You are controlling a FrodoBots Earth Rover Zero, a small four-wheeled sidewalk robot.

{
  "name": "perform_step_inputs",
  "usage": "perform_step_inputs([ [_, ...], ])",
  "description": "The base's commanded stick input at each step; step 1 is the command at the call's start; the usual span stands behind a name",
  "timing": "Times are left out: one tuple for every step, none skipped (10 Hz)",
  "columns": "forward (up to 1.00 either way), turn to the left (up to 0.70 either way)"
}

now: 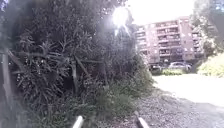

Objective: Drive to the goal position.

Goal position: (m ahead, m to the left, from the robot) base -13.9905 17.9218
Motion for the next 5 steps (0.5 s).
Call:
perform_step_inputs([
  [0.0,0.0],
  [0.0,0.0],
  [0.0,0.0],
  [0.0,0.0],
  [0.0,-0.49],
])
